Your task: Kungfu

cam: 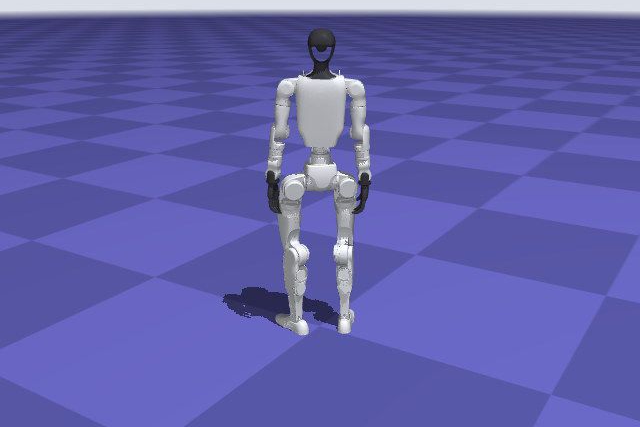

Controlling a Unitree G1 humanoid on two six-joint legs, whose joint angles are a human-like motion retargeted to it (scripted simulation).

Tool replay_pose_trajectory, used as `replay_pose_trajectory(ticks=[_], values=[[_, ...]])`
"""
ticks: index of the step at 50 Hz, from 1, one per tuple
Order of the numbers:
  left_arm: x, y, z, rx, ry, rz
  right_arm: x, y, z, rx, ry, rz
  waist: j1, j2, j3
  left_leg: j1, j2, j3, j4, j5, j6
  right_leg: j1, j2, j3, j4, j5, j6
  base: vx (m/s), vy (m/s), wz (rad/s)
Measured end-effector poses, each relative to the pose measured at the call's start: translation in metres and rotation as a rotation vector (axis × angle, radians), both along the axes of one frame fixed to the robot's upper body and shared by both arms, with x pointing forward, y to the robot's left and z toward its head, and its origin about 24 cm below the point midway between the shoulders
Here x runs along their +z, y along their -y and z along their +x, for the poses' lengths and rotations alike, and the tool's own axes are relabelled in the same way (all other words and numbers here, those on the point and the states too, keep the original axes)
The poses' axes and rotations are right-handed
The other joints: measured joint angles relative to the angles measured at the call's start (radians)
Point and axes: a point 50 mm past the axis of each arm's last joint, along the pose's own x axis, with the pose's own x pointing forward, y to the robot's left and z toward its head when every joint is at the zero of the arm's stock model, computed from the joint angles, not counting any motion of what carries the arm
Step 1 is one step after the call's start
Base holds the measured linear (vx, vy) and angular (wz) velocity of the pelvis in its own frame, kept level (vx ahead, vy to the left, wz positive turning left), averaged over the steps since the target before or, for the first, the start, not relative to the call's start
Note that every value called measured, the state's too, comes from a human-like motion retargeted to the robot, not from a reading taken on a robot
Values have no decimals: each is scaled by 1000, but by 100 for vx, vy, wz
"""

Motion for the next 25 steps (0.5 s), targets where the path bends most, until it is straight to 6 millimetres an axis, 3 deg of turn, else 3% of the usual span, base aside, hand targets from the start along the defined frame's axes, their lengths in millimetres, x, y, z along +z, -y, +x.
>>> replay_pose_trajectory(ticks=[25], values=[[0,-3,-6,150,45,70,-1,-2,-1,-24,28,-45,0,-7,2,-3,2,-1,1,4,0,1,6,1,-11,5,-8,0,0,0]])
